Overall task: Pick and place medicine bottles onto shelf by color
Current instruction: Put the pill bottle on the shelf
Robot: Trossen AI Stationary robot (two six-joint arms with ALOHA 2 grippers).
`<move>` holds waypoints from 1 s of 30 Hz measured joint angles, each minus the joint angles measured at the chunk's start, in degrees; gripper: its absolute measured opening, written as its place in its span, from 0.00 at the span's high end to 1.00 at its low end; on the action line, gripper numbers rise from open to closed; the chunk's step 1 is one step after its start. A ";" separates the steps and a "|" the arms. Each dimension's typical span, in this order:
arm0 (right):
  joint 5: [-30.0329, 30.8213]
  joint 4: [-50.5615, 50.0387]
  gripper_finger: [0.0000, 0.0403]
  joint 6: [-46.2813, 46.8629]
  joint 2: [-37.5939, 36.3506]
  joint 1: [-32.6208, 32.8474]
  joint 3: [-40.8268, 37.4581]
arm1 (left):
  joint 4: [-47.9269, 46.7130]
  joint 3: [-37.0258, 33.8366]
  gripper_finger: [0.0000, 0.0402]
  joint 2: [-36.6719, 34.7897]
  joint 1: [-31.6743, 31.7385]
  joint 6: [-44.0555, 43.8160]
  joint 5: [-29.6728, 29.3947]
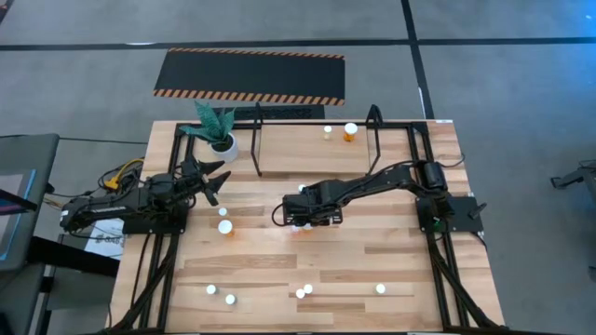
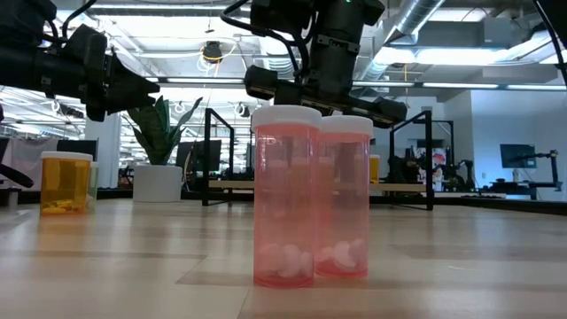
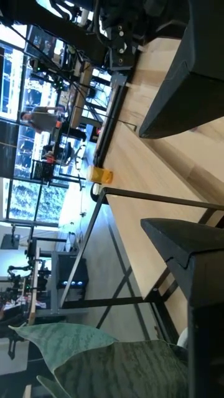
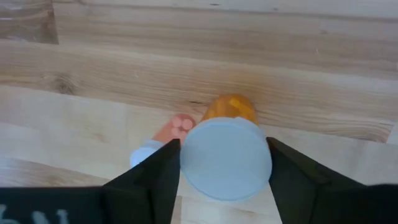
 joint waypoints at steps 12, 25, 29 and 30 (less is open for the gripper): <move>0.37 -1.78 0.46 -0.22 -0.05 0.00 0.00 | 0.00 -0.01 0.48 0.00 0.00 0.00 0.00; 0.48 -5.24 0.47 -0.95 -1.15 -0.81 -0.11 | 0.02 -0.01 0.48 0.00 0.00 0.00 -0.02; 0.49 -7.05 0.47 -1.76 -1.71 -1.82 -0.15 | 0.01 -0.01 0.48 -0.01 0.00 0.00 -0.01; 0.46 -7.60 0.47 -2.15 -2.12 -2.14 -0.17 | 0.02 -0.01 0.48 0.00 0.01 0.00 -0.02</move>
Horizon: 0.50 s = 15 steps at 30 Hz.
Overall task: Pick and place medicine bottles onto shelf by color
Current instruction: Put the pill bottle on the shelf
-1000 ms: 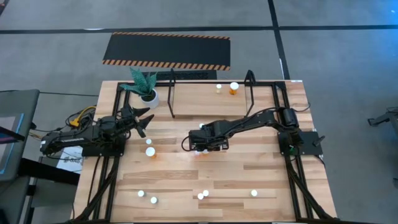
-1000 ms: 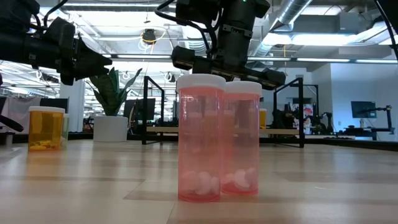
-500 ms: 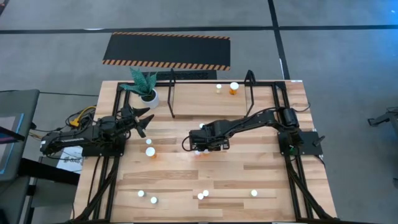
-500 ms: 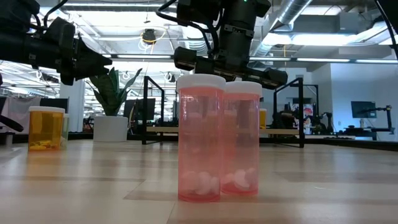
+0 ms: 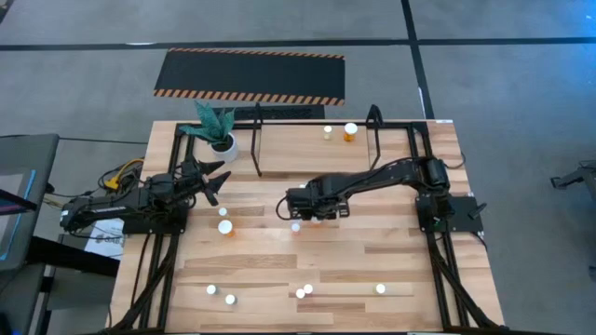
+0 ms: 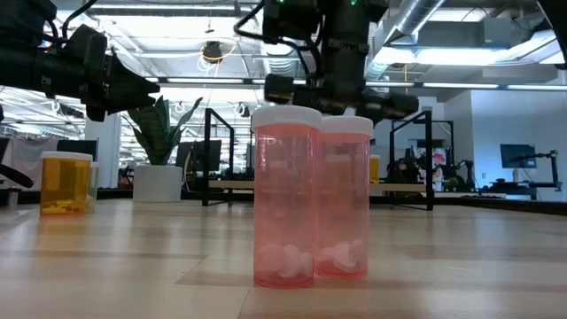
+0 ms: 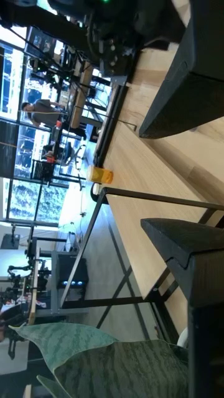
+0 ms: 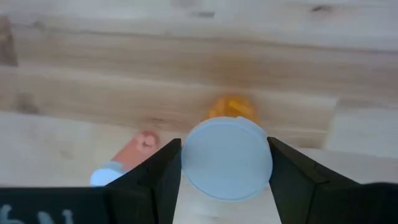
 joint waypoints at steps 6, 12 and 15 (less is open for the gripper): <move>0.02 -2.81 0.47 -2.64 -2.77 -2.04 0.14 | 0.00 0.00 0.48 0.00 -0.01 0.00 0.01; 0.08 -7.16 0.47 -6.37 -5.82 -5.73 0.06 | 0.00 0.00 0.48 0.00 0.00 -0.01 -0.03; 0.27 -8.26 0.47 -9.47 -7.28 -8.10 0.09 | 0.00 0.00 0.48 0.00 0.01 0.00 0.06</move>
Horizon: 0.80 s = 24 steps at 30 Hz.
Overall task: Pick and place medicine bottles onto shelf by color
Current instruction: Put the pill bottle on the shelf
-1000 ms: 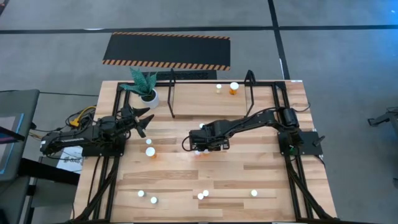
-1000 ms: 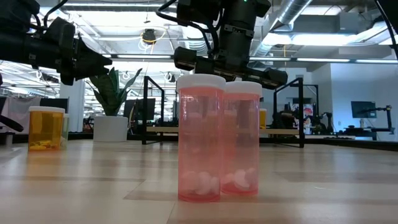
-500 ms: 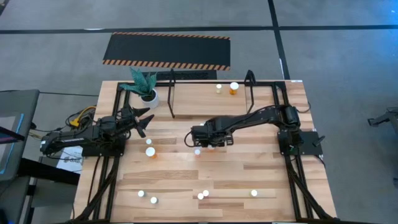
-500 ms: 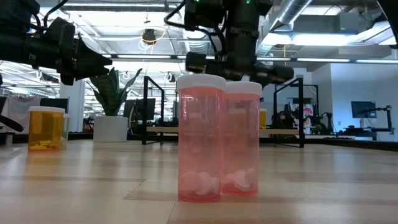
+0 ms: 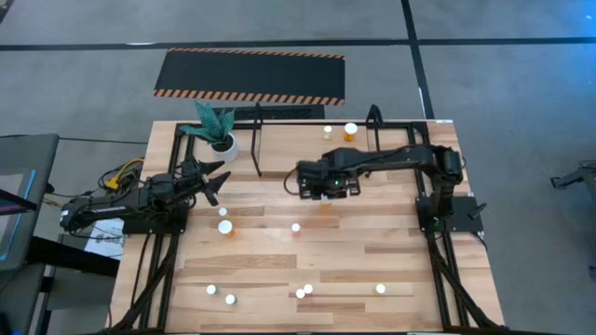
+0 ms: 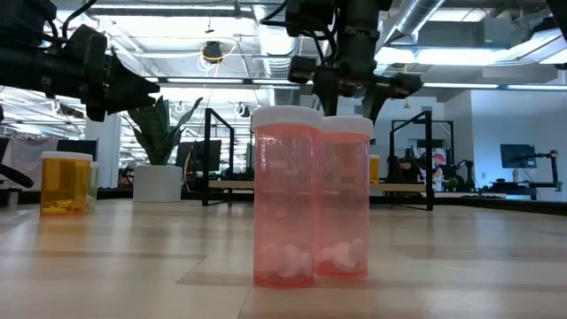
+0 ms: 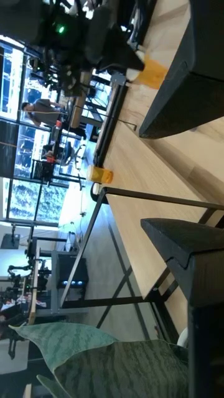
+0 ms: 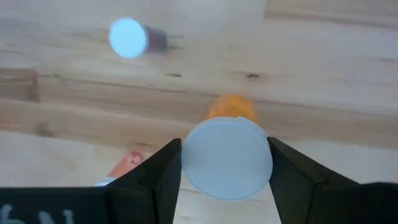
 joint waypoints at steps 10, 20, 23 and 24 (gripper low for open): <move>0.10 -1.26 0.47 -14.27 -1.98 -10.40 0.04 | 0.02 0.00 0.48 0.06 0.00 -0.02 0.02; -1.78 -1.63 0.46 -30.36 -1.95 -17.90 0.04 | 0.01 0.00 0.48 0.07 0.00 -0.02 -0.02; -1.80 -1.58 0.46 -34.95 -1.95 -19.11 0.04 | 0.02 0.00 0.48 0.07 0.00 -0.02 -0.04; -1.80 -1.48 0.46 -36.48 -1.95 -19.54 0.04 | 0.02 0.00 0.48 0.07 0.00 0.00 -0.04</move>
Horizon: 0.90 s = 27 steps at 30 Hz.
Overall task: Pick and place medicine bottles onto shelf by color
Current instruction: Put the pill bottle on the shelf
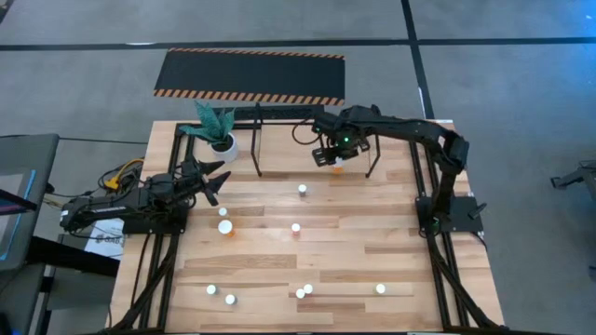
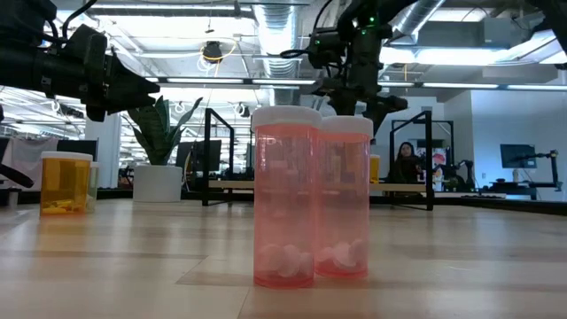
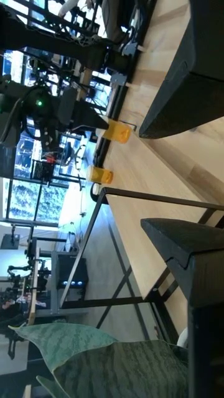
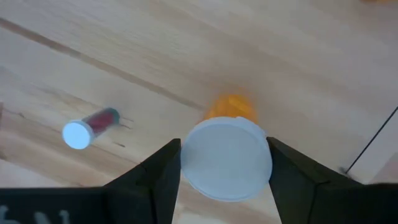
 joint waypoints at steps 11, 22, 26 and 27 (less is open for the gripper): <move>0.00 0.31 0.44 -17.64 0.02 -3.39 0.00 | -0.02 0.00 0.48 0.00 0.00 0.00 0.00; -1.63 -1.99 0.44 -25.81 0.04 -8.99 0.00 | -0.02 0.00 0.48 0.00 0.00 0.00 0.00; -1.97 -2.20 0.44 -30.66 0.07 -9.32 0.00 | -0.02 0.00 0.48 0.00 0.00 -0.02 0.00; -1.96 -2.40 0.44 -31.57 0.07 -9.21 0.00 | -0.02 0.00 0.48 0.00 0.00 0.00 0.00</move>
